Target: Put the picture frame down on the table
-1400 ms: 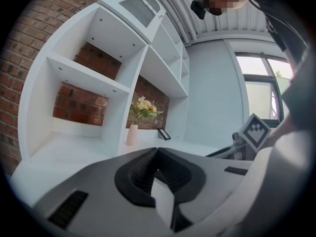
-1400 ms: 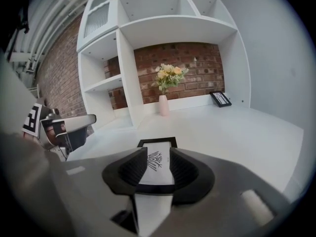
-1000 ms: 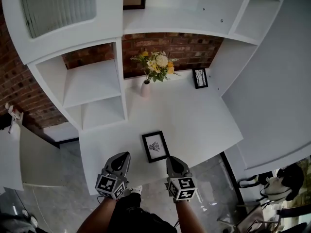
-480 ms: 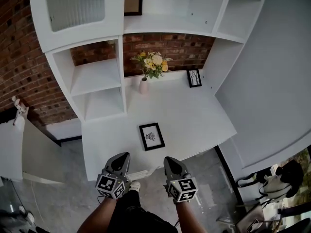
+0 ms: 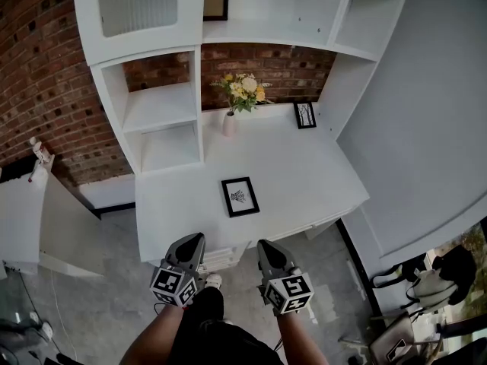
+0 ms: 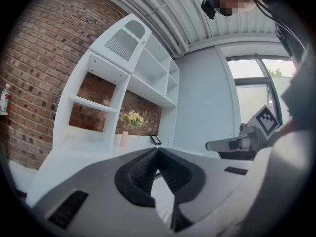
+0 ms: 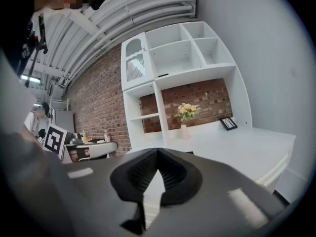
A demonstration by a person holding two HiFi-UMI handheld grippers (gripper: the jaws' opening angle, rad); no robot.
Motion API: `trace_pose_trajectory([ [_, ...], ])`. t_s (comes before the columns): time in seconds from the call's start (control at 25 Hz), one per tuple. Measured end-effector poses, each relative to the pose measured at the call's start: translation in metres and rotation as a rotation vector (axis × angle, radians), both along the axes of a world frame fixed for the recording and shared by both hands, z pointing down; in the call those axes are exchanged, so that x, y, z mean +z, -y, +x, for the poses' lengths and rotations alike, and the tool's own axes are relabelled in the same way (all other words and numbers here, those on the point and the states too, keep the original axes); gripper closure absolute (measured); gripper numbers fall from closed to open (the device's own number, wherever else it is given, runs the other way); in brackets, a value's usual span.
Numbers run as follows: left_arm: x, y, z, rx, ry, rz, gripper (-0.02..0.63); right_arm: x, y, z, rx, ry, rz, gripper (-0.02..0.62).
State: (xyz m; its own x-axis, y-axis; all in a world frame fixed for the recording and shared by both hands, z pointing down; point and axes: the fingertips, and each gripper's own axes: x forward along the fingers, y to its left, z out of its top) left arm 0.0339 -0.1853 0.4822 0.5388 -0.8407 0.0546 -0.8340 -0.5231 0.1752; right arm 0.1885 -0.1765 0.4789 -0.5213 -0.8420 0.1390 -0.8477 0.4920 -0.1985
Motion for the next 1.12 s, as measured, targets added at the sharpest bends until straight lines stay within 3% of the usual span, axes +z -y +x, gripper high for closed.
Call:
trace_pose_trajectory([
  [0.52,-0.008,-0.035,-0.006,-0.014,-0.013,0.034,0.615,-0.01,-0.035,-0.003,-0.019,-0.004,0.036,0.592],
  [1.12,-0.01,-0.054,-0.006,-0.027,-0.003,0.033,0.615,-0.013,-0.05,-0.004,-0.038,0.047,0.016,0.592],
])
